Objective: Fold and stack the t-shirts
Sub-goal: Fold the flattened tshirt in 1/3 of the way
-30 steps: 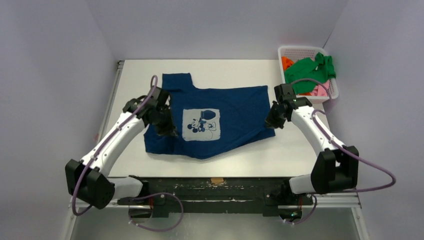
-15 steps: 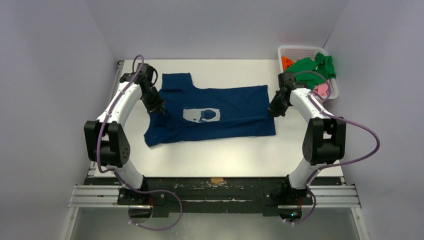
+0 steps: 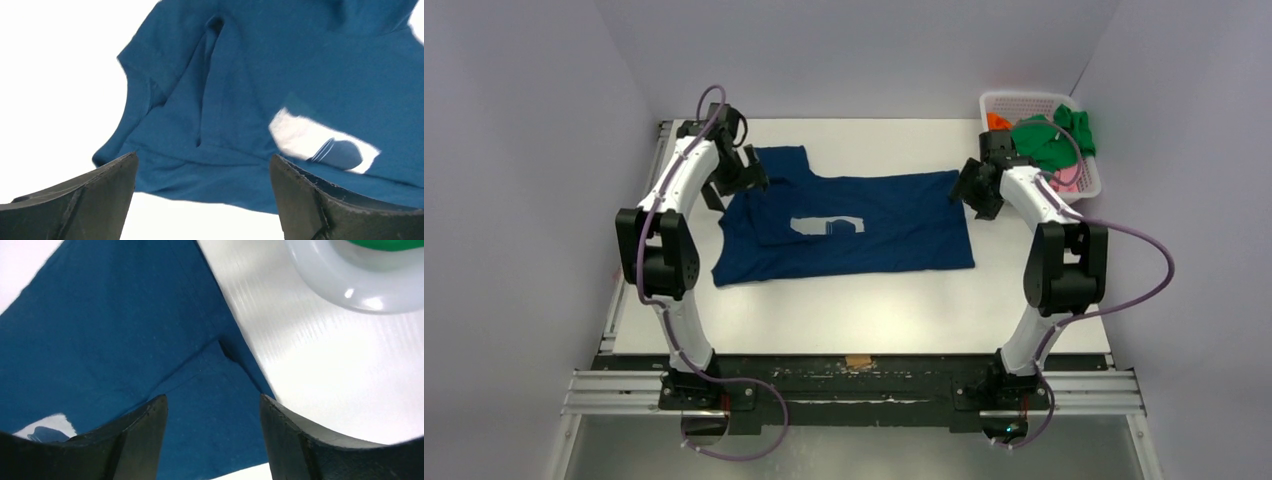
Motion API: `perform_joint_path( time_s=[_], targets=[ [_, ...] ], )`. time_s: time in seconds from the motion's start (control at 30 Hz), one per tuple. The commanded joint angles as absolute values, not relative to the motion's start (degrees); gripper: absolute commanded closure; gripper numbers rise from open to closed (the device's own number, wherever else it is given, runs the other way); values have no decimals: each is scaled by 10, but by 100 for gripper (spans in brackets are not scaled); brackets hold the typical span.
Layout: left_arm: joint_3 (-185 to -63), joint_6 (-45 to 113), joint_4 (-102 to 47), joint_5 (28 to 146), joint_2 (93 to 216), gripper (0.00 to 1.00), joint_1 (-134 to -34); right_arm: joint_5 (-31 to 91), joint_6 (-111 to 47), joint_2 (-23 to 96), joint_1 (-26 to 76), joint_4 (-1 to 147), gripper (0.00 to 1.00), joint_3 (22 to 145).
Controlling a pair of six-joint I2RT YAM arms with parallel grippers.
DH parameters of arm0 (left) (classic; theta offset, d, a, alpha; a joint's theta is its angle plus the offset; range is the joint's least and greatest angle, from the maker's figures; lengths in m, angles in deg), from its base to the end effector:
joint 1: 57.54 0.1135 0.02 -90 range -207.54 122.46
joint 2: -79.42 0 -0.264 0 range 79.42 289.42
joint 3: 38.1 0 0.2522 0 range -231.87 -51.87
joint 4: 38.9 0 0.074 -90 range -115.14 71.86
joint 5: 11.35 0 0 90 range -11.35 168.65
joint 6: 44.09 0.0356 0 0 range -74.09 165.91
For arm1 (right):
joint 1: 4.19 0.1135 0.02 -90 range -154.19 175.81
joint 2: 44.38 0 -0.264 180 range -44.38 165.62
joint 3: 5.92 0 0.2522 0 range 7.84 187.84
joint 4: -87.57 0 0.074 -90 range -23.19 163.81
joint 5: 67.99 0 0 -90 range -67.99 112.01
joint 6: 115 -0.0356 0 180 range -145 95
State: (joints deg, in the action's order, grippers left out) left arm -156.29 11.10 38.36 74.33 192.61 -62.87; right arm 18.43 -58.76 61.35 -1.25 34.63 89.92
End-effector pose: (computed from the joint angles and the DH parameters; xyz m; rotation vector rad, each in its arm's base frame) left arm 0.4070 -0.0353 0.2739 -0.7348 2.7276 -0.0512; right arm 0.3896 0.0178 0.2269 0.7288 2.5682 0.1239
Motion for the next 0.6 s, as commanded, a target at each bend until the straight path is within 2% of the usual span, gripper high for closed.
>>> perform_joint_path(
  time_s=[0.0,0.13,0.2,0.4,0.57],
  targets=[
    [-1467,110,363,746,1823,0,-628,176,-543,528,1,387,35,844],
    [-1287,73,213,855,1732,0,-630,225,-512,500,47,462,36,755],
    [-1231,61,150,901,1727,0,-630,257,-503,513,64,499,36,733],
    [-1200,53,138,916,1791,0,-629,258,-533,555,74,554,38,681],
    [-1117,52,122,906,1751,0,-630,260,-551,523,74,558,38,587]
  ],
)
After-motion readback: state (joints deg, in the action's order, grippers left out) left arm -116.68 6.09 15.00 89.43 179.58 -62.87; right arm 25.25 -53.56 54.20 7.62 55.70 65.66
